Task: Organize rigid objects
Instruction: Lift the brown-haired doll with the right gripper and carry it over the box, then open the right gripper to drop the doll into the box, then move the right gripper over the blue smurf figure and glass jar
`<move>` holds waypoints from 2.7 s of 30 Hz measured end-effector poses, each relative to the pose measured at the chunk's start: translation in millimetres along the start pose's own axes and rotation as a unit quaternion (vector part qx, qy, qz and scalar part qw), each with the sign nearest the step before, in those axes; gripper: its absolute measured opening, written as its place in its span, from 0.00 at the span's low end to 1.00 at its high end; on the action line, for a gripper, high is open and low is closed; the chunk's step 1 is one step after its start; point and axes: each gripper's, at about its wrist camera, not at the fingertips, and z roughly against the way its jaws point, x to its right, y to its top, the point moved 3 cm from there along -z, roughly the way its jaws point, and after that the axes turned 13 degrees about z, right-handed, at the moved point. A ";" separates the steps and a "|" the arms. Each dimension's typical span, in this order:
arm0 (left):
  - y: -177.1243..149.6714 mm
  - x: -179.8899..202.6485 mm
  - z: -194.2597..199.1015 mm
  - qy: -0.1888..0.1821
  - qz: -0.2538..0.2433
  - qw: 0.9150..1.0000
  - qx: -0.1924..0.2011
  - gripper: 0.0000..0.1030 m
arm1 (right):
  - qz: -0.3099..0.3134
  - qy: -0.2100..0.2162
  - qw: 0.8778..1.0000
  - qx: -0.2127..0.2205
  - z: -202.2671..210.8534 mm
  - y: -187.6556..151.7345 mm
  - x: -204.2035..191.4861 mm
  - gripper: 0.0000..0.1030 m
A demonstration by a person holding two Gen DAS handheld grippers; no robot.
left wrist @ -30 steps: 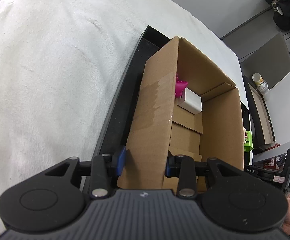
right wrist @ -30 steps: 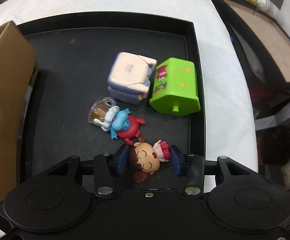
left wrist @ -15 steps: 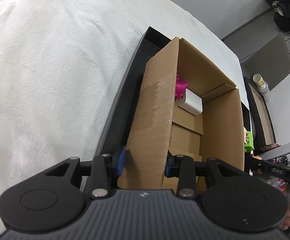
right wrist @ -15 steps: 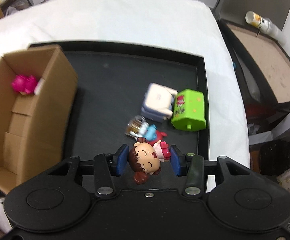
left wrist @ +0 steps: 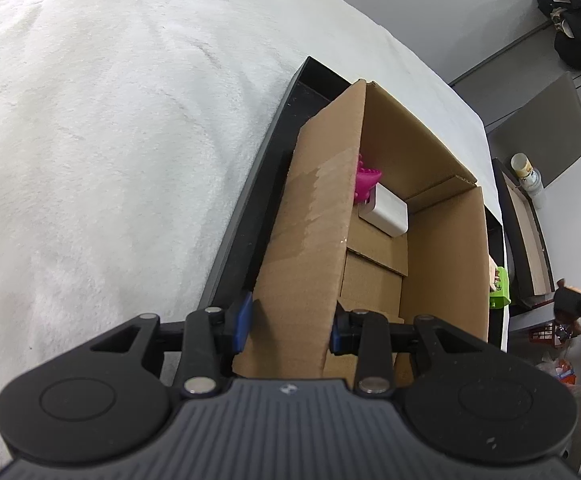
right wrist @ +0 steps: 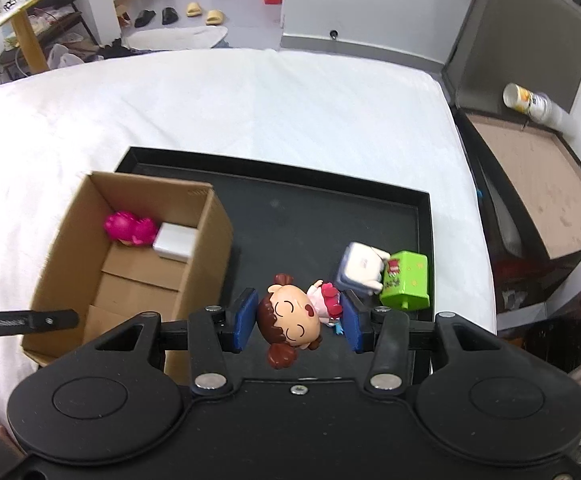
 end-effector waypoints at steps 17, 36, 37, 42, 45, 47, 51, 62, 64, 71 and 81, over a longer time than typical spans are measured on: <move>0.6 -0.9 -2.1 -0.005 0.004 1.000 -0.010 0.35 | 0.020 0.023 0.999 0.017 2.8 30.7 -39.5 0.43; 3.5 -8.1 -3.0 -0.023 0.009 1.000 -0.015 0.35 | 0.037 0.073 0.997 -0.008 -42.3 54.8 -115.8 0.43; 4.2 -8.3 -3.0 -0.024 0.010 1.000 -0.016 0.35 | 0.034 0.077 0.996 -0.009 -44.4 55.7 -118.5 0.43; 5.1 -8.1 -3.3 -0.028 0.007 0.999 -0.019 0.36 | 0.023 0.081 0.996 -0.015 -58.7 61.3 -128.2 0.43; 6.4 -9.8 -3.3 -0.032 0.007 0.999 -0.020 0.36 | 0.000 0.085 0.996 -0.013 -66.5 66.0 -130.7 0.44; 7.0 -10.5 -3.6 -0.033 0.007 0.999 -0.020 0.36 | -0.028 0.104 0.994 0.001 -67.1 69.4 -128.1 0.45; 8.5 -10.4 -3.0 -0.037 0.008 0.999 -0.021 0.36 | -0.045 0.117 0.992 0.005 -66.1 71.5 -126.5 0.45; 8.7 -12.0 -1.2 -0.036 0.011 0.999 -0.017 0.36 | -0.023 0.106 0.994 0.008 -46.5 64.2 -121.4 0.45; 8.8 -12.0 -1.0 -0.034 0.011 0.999 -0.015 0.36 | -0.018 0.106 0.994 0.007 -42.2 62.3 -119.9 0.45; 8.9 -11.2 1.0 -0.030 0.011 0.999 -0.011 0.36 | -0.005 0.092 0.996 0.000 -30.0 53.1 -107.8 0.47; 8.8 -7.0 2.0 -0.015 0.010 1.000 -0.001 0.35 | -0.022 0.077 0.997 0.002 -9.2 28.8 -70.6 0.54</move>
